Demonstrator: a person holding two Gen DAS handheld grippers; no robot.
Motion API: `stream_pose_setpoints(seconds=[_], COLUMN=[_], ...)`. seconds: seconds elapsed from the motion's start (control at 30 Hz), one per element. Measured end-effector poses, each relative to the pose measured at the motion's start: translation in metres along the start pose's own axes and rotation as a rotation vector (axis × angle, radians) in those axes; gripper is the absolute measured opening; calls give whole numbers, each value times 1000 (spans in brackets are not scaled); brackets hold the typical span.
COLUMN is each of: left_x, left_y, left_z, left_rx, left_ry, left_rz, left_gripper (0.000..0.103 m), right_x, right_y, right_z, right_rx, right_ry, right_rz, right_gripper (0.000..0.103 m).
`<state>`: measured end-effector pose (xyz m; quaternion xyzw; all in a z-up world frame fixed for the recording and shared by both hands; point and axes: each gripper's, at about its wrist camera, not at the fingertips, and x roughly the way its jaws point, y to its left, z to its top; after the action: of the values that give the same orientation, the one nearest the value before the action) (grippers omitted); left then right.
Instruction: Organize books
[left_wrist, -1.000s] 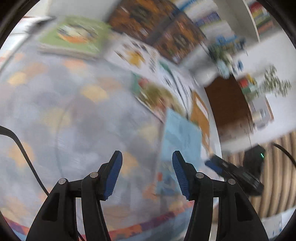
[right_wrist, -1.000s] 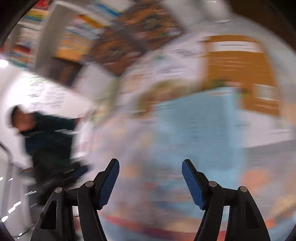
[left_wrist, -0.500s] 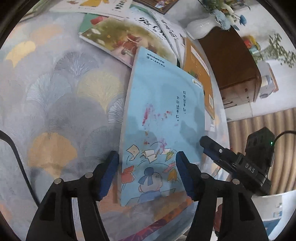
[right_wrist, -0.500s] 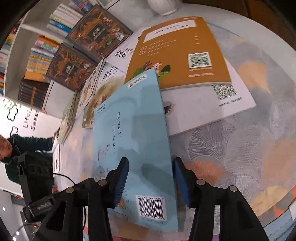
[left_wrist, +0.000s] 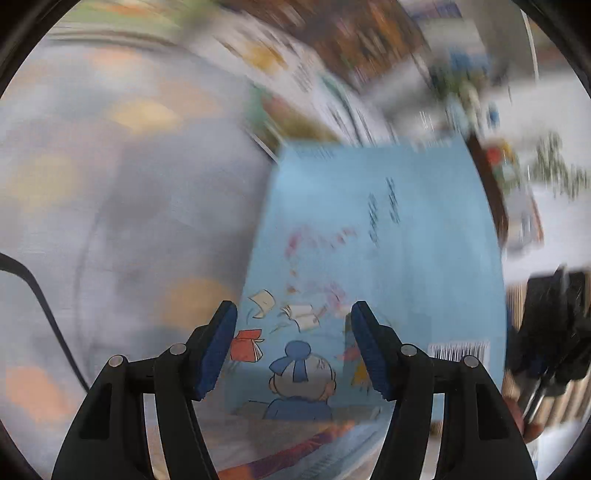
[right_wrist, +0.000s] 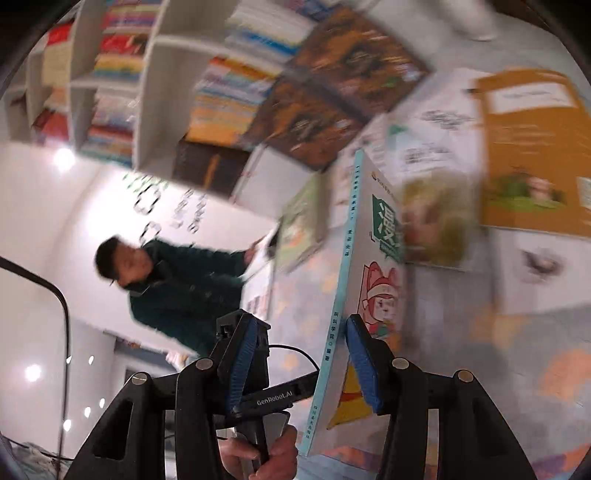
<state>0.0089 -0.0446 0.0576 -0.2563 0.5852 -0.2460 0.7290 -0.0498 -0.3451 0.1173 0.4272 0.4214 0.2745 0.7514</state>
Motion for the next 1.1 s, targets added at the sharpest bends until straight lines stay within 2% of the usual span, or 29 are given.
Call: stream_pose_setpoints(seconds=[0.1,0.2,0.3,0.33,0.37,0.5,0.57,0.63,0.7,0.73,0.77,0.8,0.9,1.0,1.03,1.1], left_x=[-55,-100,-123,-127,-129,-104,-88,-77,-69,-67,-65,-63,-58,-54,-54,-57], left_y=[38,63,76,77,82,86,85,90,102,108,112,113,106,107,109,109], left_z=[-1,-3,-2,0,0,-1,-5,-7,-8,-12,-13,-13,-12,-13,-14,-13], left_rx=[-113,-158,-161,-159,-159,-133,-96,-92,-108,-111,-109,-92,-1,4,-10,-29], left_ry=[-146,-264,-312,-318,-315,-205,-163,-129,-103,-82,-64,-45,17,68,75,54], left_rz=[46,120,174,181,183,191,255,283,328,342,337,325,326,206,159,129], left_gripper=[61,61,61,61,61,61,61,61,61,61,60,60,60,60,62,61], right_x=[33,72,99,105,110,112,113,120,126,129,134,138,148,155,157,162], right_y=[13,15,16,14,11,-7,-17,-26,-31,-32,-33,-32,-27,-24,-23,-19], right_z=[-1,-4,-10,-12,-13,-18,-23,-33,-44,-50,-57,-64,-80,-93,-97,-102], right_rx=[-13,-6,0,5,12,31,9,-16,-28,-36,-63,-94,-155,-156,-164,-192], right_ry=[66,148,220,235,249,248,251,271,278,279,279,279,279,310,310,302], right_rz=[41,57,51,49,35,-70,-209,-329,-397,-434,-480,-525,-578,-537,-548,-574], right_gripper=[50,50,50,57,63,65,65,65,57,46,41,40,38,38,38,40])
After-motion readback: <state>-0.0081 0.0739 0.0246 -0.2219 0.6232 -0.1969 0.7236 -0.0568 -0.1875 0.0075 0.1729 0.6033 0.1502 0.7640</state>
